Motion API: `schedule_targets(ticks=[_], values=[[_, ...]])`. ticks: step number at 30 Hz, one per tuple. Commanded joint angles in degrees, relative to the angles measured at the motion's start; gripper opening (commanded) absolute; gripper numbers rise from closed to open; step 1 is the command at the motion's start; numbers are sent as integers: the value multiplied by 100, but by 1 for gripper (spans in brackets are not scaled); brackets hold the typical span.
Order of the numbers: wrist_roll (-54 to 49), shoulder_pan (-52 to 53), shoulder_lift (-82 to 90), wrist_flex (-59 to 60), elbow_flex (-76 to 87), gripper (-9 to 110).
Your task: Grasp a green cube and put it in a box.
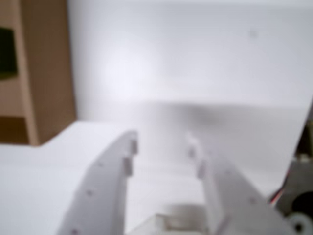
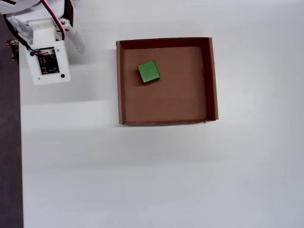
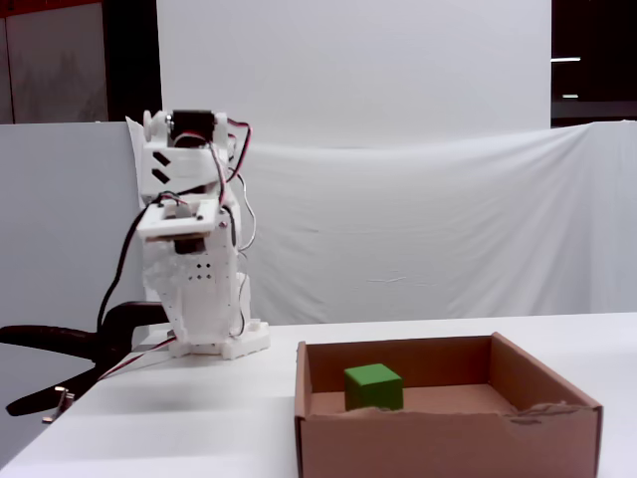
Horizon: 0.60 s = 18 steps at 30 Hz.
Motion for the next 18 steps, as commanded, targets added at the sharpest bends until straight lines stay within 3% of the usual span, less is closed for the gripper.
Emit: schedule_targets(ticks=[1, 18], values=[[-79, 141, 545, -44, 299, 12], [-316, 580, 2795, 694, 1995, 12]])
